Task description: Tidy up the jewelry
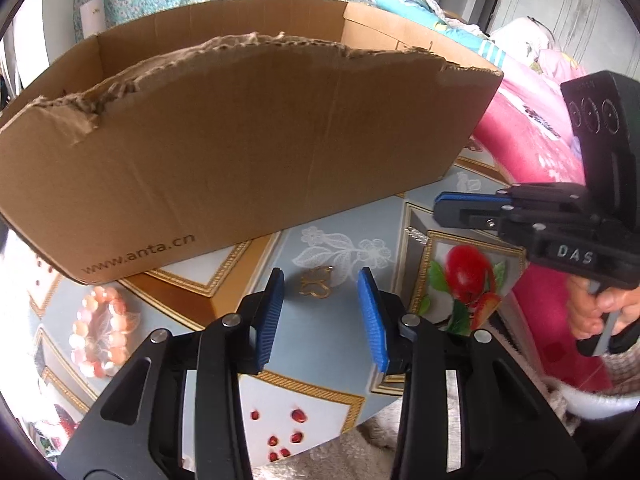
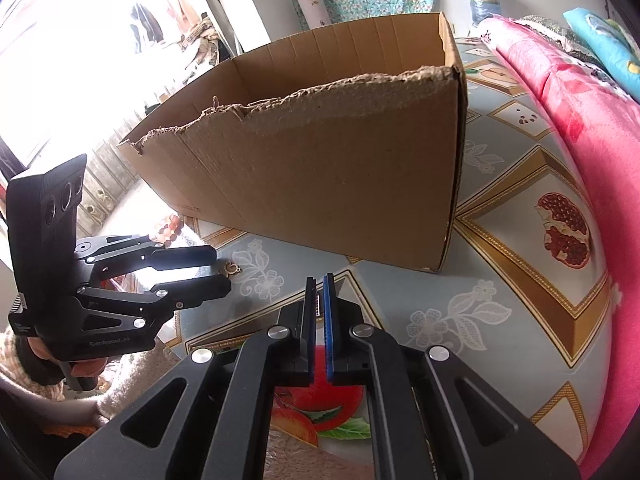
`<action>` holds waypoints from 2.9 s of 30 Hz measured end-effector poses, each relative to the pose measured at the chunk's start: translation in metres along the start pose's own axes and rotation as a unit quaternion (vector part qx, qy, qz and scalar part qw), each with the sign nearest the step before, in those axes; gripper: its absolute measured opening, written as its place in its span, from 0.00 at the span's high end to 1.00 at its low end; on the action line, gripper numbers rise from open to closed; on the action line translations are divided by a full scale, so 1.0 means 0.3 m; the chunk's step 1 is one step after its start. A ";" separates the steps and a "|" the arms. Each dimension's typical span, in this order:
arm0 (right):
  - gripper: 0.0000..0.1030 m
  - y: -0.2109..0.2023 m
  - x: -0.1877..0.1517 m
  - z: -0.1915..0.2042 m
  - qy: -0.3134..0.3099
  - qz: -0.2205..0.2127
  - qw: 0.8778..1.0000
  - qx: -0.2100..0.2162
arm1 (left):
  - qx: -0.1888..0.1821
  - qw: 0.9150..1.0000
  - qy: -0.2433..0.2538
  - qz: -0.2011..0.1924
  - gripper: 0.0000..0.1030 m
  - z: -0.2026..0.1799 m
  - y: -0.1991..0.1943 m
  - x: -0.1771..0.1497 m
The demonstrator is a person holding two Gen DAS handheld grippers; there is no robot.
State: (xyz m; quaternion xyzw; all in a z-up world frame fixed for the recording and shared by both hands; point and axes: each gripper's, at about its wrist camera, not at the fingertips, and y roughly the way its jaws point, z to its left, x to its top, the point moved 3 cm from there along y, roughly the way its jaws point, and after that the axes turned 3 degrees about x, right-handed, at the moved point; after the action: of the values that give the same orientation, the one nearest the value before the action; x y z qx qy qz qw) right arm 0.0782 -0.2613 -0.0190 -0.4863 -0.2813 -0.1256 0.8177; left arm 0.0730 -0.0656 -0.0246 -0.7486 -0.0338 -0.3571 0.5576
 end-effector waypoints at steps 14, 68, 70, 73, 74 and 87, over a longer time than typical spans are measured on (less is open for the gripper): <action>0.96 0.007 -0.001 -0.009 0.006 0.000 1.000 0.002 | -0.030 0.999 -0.012 -0.002 0.65 -0.044 -0.021 -0.012; 0.95 0.008 -0.023 0.062 -0.059 0.031 0.998 -0.012 | 0.064 0.997 -0.011 -0.051 0.86 -0.026 -0.058 0.005; 0.95 0.026 -0.017 0.064 -0.062 0.042 0.997 -0.019 | 0.062 0.997 -0.017 -0.051 0.86 -0.019 -0.056 0.003; 0.95 0.059 -0.011 0.059 -0.053 0.054 0.997 -0.022 | 0.059 0.997 -0.023 -0.052 0.86 -0.007 -0.058 -0.004; 0.95 0.064 -0.008 0.061 -0.051 0.053 0.997 -0.019 | 0.059 0.997 -0.024 -0.053 0.86 -0.003 -0.060 -0.007; 0.87 0.072 0.007 0.130 -0.066 0.058 0.996 -0.008 | 0.056 0.996 -0.042 -0.057 0.86 0.062 -0.075 -0.024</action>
State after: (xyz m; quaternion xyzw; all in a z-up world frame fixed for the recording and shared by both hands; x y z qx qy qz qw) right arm 0.0771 -0.2167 -0.0192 -0.5153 -0.3046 -0.0481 0.7996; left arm 0.0668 -0.0385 -0.0127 -0.7272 -0.1193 -0.3543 0.5757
